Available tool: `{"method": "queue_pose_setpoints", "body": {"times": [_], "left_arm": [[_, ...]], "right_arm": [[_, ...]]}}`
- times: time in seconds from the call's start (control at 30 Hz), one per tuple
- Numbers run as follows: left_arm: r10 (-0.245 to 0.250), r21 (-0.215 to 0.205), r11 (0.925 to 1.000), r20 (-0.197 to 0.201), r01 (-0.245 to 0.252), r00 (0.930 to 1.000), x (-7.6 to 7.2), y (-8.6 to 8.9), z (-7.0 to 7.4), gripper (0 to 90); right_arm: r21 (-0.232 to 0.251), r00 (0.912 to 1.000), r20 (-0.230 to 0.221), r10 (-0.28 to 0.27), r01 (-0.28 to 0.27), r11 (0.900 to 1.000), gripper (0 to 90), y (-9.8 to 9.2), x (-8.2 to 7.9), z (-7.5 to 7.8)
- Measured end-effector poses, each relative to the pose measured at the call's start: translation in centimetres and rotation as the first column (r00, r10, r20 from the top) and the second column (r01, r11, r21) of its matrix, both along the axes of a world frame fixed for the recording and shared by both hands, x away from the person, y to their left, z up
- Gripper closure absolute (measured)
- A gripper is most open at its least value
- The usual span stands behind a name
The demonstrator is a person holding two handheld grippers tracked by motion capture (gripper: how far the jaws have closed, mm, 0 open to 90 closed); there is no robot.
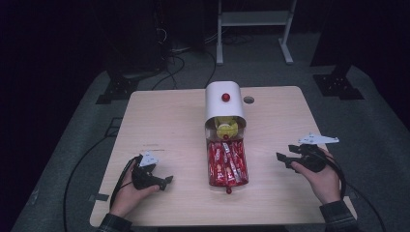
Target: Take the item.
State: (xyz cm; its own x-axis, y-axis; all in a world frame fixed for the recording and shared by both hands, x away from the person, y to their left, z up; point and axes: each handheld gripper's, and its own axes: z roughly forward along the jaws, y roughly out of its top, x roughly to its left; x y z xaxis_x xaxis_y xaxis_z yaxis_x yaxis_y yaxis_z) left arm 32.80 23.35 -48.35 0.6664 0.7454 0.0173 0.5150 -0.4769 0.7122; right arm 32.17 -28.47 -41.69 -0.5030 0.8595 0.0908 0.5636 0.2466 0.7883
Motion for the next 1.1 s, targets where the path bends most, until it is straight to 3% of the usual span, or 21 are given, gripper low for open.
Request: {"method": "queue_pose_setpoints", "body": {"times": [1.1], "left_arm": [[0.0, 0.0, 1.0, 0.0, 0.0, 1.0, 0.0, 0.0, 0.0, 0.0]], "right_arm": [[0.03, 0.9905, 0.027, 0.135, -0.136, 0.99, 41.3, 4.0, -0.1, 1.8]]}}
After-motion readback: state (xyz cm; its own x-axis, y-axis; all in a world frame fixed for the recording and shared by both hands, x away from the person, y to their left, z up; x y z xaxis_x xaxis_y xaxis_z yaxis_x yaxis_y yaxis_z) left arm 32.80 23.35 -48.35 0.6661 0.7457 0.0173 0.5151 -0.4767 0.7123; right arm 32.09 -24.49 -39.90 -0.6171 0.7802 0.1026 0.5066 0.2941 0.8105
